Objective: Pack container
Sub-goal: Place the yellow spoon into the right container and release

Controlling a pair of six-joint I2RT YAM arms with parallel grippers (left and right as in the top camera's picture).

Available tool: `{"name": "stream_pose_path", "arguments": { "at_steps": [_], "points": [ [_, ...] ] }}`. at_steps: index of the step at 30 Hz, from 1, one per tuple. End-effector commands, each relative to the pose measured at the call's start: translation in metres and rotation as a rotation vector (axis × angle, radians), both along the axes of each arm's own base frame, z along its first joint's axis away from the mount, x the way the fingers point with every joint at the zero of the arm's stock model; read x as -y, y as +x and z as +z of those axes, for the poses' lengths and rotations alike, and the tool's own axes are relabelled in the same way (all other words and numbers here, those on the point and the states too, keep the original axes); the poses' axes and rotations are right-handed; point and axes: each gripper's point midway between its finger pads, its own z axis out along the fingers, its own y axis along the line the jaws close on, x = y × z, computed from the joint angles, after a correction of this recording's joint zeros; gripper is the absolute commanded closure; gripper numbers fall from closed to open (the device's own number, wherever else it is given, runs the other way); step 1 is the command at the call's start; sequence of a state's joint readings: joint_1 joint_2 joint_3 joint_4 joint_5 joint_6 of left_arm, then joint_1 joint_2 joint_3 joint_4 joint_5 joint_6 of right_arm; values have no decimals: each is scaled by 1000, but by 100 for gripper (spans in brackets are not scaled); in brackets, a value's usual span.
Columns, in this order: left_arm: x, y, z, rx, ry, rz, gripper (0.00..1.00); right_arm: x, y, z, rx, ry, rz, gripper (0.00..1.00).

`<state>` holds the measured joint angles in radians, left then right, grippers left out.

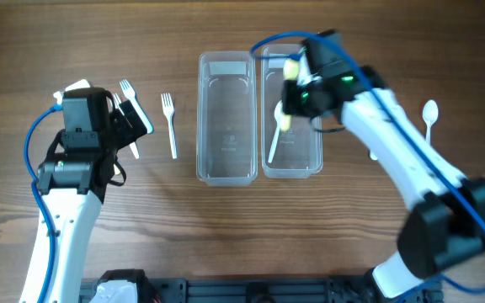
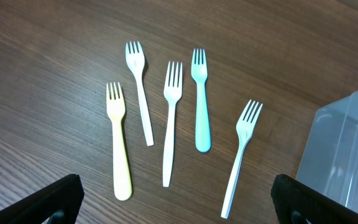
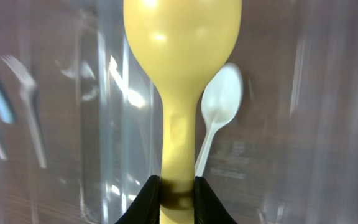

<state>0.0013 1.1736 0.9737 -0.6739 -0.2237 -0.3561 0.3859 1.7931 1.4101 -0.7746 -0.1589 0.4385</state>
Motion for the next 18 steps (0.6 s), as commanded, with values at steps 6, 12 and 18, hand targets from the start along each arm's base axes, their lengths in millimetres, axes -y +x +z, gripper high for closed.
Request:
{"name": "stream_pose_path", "arguments": {
  "at_steps": [6, 12, 18],
  "points": [
    [-4, 3, 8, 16, 18, 5, 0, -4, 3, -48, -64, -77, 24, 39],
    [-4, 3, 8, 16, 18, 5, 0, 55, 35, 53, 181, -167, -58, 18],
    [-4, 3, 8, 16, 18, 5, 0, 199, 36, 108, 283, -303, -314, 6]
  ]
}}
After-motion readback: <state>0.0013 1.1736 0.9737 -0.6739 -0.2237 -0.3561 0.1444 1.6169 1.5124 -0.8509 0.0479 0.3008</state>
